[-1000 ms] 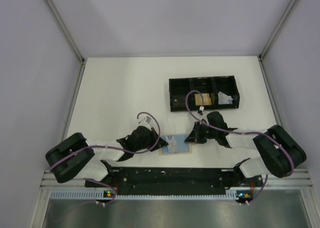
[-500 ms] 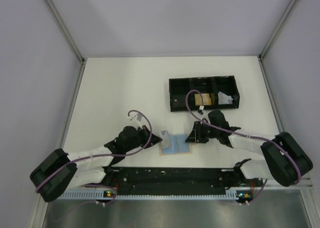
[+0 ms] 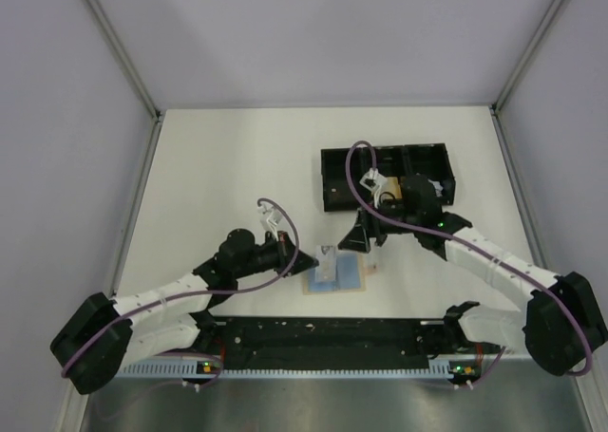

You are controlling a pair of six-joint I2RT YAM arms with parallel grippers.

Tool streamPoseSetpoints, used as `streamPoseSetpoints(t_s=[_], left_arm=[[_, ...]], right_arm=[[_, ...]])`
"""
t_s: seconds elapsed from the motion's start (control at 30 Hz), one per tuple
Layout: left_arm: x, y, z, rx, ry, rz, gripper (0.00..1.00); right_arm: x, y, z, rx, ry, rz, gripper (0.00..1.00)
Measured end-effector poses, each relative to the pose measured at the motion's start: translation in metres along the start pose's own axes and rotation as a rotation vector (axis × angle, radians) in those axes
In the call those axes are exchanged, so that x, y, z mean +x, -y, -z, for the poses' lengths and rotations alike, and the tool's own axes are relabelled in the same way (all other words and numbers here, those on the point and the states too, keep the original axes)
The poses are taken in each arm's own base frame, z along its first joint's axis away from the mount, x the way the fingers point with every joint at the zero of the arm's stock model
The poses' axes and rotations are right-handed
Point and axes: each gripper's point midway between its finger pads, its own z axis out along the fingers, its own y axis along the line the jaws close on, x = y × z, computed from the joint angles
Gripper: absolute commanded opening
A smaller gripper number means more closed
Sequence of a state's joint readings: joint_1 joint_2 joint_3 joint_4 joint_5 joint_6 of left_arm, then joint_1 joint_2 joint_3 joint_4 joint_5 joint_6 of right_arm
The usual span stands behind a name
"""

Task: Take the credit cards out of the card holder
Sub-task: Place the credit card in the storage box.

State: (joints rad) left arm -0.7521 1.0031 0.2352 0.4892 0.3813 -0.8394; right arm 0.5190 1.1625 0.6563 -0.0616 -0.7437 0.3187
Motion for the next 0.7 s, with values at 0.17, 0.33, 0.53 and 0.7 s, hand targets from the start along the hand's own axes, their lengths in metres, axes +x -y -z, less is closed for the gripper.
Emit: streamPoseSetpoints(t_s=[0.17,0.33,0.53,0.7], left_arm=[[-0.009,0.032,-0.001,0.106,-0.045,-0.089,0.00],[-0.007,0.043,0.001,0.146,-0.096,-0.147,0.00],[-0.009,0.051,0.002,0.166,-0.126,-0.195,0.00],[-0.012,0.058,0.003,0.185,-0.141,-0.234,0.00]], right_arm=[[-0.009,-0.018,0.000,-0.091,-0.039,0.114,0.61],[-0.012,-0.035,-0.006,-0.203,-0.115,0.192,0.50],[0.005,-0.057,-0.012,-0.336,-0.209,0.254,0.30],[0.019,-0.056,-0.013,-0.368,-0.261,0.246,0.00]])
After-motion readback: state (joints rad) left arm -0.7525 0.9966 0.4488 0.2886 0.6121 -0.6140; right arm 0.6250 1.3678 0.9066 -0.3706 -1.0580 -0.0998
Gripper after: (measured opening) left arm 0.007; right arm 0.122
